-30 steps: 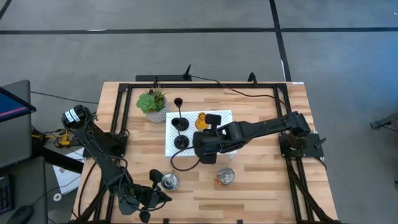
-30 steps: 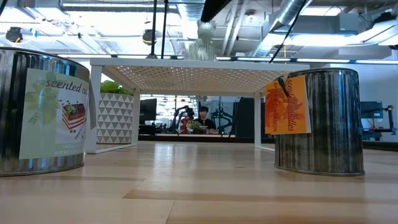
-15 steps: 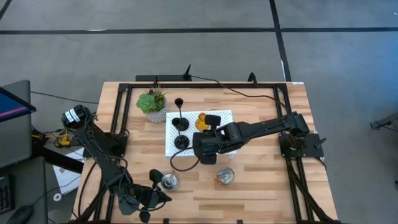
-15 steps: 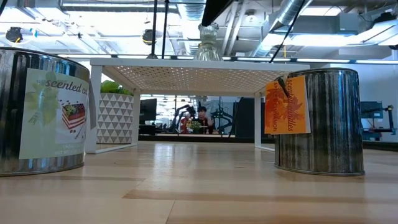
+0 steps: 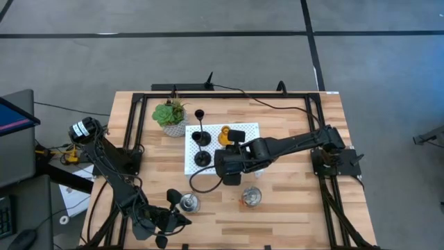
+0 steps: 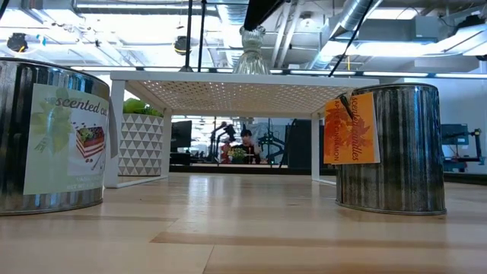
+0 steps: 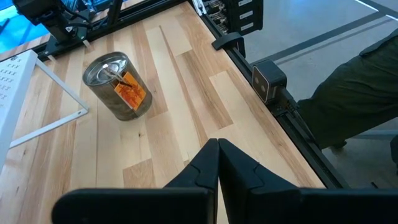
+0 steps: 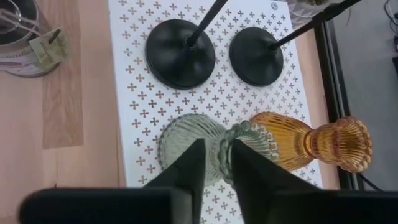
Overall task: Pick & Place candle stick holders
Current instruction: Align the transparent glass candle holder with the yellow glass candle holder on the shelf, then adjust the white shelf
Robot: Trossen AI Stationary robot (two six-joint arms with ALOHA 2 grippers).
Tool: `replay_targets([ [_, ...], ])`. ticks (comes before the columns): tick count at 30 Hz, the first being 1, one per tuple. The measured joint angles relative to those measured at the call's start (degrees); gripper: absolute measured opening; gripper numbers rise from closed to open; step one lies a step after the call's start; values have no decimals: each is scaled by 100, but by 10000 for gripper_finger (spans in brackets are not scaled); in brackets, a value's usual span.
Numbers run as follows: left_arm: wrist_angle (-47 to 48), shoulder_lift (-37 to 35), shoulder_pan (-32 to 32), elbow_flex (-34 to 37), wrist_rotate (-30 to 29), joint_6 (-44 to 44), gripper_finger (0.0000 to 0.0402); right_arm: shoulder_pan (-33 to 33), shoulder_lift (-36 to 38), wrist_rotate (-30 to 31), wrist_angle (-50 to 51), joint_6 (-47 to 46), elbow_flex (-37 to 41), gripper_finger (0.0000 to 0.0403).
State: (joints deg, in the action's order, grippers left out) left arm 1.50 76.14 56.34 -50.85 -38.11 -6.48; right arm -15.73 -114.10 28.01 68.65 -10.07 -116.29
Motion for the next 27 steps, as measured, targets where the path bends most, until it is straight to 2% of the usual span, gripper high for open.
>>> replay_targets([
  [9,0,0,0,-1,0,1,8,-19,29,-71,235,7,-329,139],
  [16,0,0,0,-2,0,0,8,-162,59,17,628,1,-1372,153],
  [20,0,0,1,-1,0,0,8,-338,58,39,1127,-319,-1856,137],
  [22,0,0,0,-1,0,1,8,-508,121,58,1302,-467,-1836,117],
  [24,0,0,0,0,0,2,8,-734,182,131,1556,-542,-1732,88],
  [27,0,0,0,0,2,0,8,-1086,190,574,2050,-927,-1714,27],
])
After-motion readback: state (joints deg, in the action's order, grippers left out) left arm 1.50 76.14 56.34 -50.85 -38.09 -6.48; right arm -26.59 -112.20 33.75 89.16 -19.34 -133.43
